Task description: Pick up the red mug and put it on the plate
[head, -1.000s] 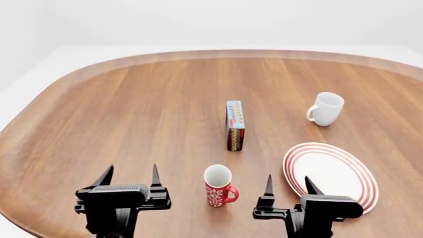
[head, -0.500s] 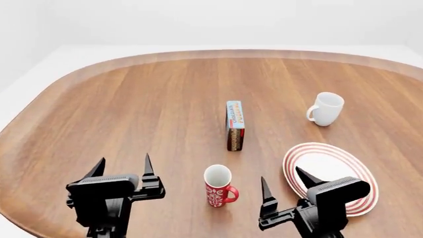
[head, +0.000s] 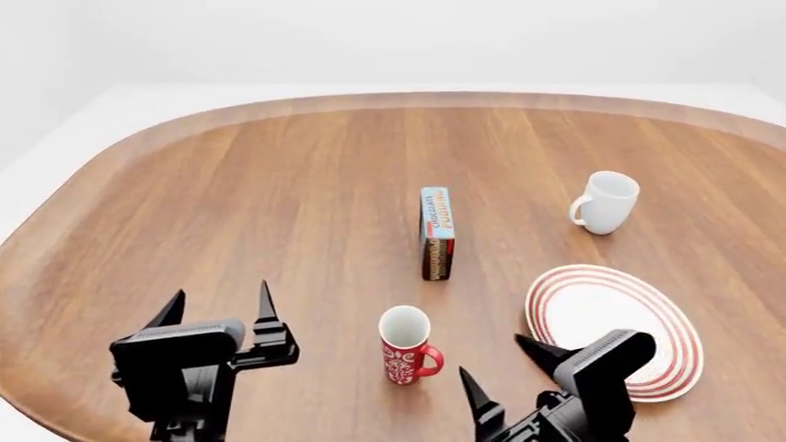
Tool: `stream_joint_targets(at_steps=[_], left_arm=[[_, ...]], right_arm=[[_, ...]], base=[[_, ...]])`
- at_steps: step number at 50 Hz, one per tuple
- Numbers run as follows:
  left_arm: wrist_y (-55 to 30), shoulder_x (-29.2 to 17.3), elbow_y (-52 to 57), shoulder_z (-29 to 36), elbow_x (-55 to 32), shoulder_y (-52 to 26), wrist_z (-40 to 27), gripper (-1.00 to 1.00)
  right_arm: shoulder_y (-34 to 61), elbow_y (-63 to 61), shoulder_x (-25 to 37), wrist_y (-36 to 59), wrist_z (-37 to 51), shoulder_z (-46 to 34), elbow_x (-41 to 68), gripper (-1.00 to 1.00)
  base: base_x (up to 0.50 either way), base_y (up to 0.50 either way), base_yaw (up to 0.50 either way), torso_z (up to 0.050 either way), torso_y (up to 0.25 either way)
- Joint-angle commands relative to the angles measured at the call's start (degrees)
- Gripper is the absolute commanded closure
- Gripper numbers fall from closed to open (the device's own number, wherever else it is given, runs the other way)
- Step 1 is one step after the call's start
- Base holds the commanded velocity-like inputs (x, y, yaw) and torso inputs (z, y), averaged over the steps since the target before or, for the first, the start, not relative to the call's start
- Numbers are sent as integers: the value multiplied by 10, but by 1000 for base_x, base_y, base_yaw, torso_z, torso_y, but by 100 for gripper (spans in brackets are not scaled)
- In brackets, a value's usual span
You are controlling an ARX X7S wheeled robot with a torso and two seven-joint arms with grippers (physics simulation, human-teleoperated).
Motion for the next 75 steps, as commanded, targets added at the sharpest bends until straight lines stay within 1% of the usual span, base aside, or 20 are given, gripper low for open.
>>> stream_joint_targets(at_steps=[1, 11, 17, 31, 53, 58, 75], left_arm=[[-2, -5, 7, 0, -7, -1, -4, -100], [-4, -8, 12, -1, -12, -3, -7, -100], [-4, -10, 13, -1, -15, -2, -8, -100], [-3, -14, 23, 1, -20, 5, -12, -100], [-8, -20, 30, 0, -31, 2, -18, -100], [-9, -22, 34, -1, -34, 3, -20, -100], [-12, -26, 39, 1, -41, 5, -24, -100]], right_arm=[[51, 31, 0, 26, -37, -15, 26, -100], [127, 123, -28, 31, -57, -44, 8, -100], [155, 171, -37, 33, -69, -61, -4, -100], [178, 238, -46, 43, -82, -97, -30, -100], [248, 350, -92, 19, -121, -148, -62, -100], [260, 394, -106, 0, -134, -161, -72, -100], [283, 478, -124, -28, -152, -171, -82, -100]], base=[[0, 0, 0, 0, 0], [0, 0, 0, 0, 0], [0, 0, 0, 0, 0], [0, 0, 0, 0, 0], [0, 0, 0, 0, 0], [0, 0, 0, 0, 0], [0, 0, 0, 0, 0]])
